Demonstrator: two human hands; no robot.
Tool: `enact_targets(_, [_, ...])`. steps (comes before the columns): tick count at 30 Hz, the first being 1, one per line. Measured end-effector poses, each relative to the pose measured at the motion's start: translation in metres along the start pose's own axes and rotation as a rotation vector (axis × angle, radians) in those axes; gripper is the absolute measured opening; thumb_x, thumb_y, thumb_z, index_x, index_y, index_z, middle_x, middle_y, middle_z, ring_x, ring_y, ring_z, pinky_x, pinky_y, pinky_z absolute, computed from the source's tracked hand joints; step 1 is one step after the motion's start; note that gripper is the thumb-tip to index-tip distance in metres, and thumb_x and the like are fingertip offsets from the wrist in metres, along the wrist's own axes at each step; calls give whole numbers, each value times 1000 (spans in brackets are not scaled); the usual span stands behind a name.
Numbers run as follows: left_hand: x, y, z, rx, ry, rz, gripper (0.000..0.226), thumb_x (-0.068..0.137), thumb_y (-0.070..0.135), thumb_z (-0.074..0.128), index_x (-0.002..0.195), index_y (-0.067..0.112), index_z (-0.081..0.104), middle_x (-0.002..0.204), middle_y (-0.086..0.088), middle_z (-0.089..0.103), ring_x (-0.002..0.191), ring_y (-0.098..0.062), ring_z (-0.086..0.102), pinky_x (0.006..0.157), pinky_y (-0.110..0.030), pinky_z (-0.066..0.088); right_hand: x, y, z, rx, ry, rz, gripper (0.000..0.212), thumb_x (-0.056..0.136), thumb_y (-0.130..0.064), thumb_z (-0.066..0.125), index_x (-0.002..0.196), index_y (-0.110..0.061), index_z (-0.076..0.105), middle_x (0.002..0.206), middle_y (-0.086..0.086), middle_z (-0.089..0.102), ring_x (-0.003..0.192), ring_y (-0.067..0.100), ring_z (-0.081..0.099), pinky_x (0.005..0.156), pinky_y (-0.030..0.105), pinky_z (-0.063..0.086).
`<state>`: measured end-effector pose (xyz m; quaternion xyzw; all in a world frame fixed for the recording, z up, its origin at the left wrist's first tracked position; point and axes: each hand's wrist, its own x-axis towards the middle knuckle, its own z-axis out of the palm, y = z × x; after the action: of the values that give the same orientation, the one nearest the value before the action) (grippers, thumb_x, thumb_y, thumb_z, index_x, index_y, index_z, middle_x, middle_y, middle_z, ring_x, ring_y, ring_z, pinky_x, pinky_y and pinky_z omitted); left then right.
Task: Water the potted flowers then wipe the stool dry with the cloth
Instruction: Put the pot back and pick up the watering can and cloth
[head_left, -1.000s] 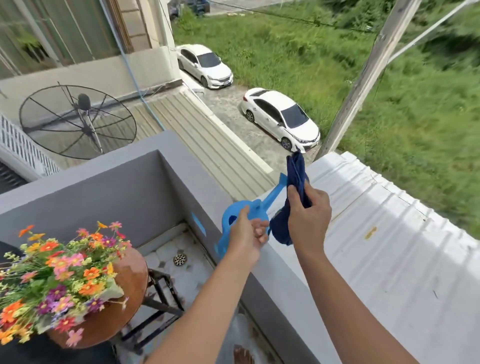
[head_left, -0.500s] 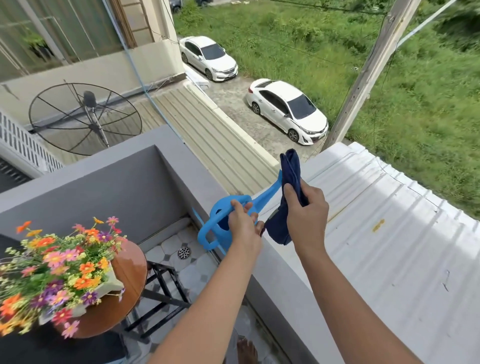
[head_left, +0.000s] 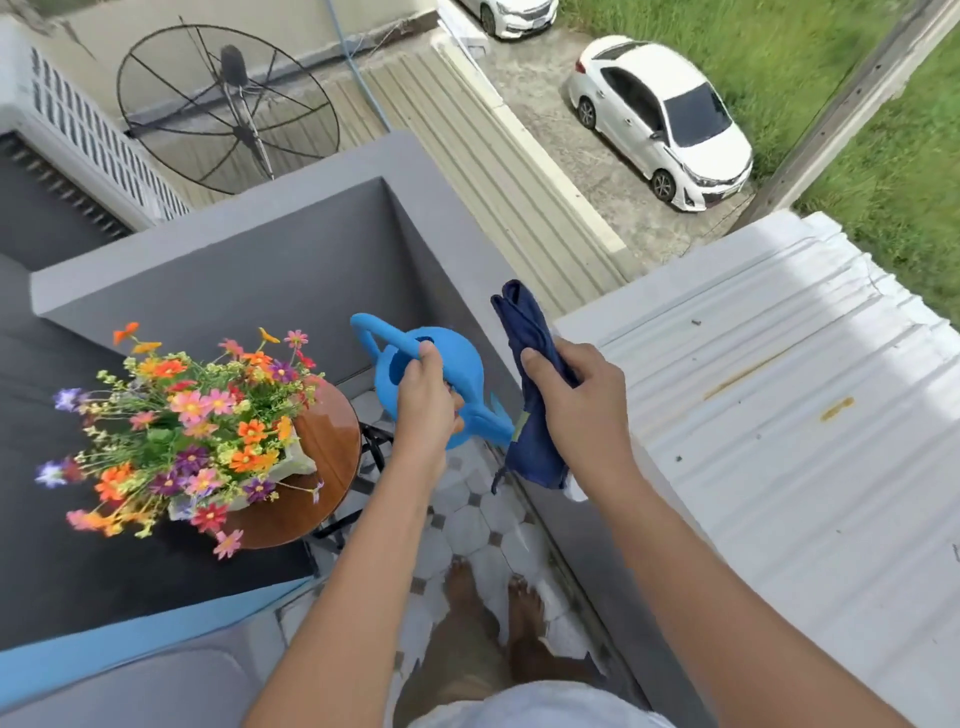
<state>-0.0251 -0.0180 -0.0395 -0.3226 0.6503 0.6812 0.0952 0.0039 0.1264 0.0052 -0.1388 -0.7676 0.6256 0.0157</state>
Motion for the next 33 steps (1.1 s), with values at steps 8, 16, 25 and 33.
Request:
enact_targets(8, [110, -92, -47, 402, -23, 9, 45, 97, 56, 20, 86, 22, 47, 64, 3, 36, 54, -16, 38, 56, -31, 35, 25, 113, 102, 109, -136, 318, 29, 82, -31, 51, 87, -6, 66, 99, 14, 64, 88, 25, 61, 78, 35, 46])
enact_targets(16, [263, -273, -46, 638, -56, -116, 55, 105, 44, 24, 105, -3, 52, 91, -14, 59, 87, -33, 55, 68, -37, 34, 57, 294, 168, 157, -91, 593, 19, 69, -3, 42, 81, 5, 56, 78, 10, 44, 70, 20, 40, 64, 33, 33])
enact_targets(25, [404, -462, -33, 581, -84, -344, 49, 105, 39, 32, 128, -2, 47, 120, -20, 60, 108, -31, 62, 88, -30, 48, 75, 481, 187, 40, -103, 684, 32, 92, 2, 61, 124, 1, 64, 105, 4, 74, 92, 16, 71, 86, 29, 56])
enact_targets(33, [442, -571, -20, 762, -117, -279, 36, 104, 41, 32, 112, 8, 46, 89, -1, 54, 103, -33, 64, 98, -45, 53, 87, 565, 191, 41, -62, 665, 40, 95, -1, 62, 134, -6, 60, 124, 9, 68, 114, 24, 67, 102, 37, 52])
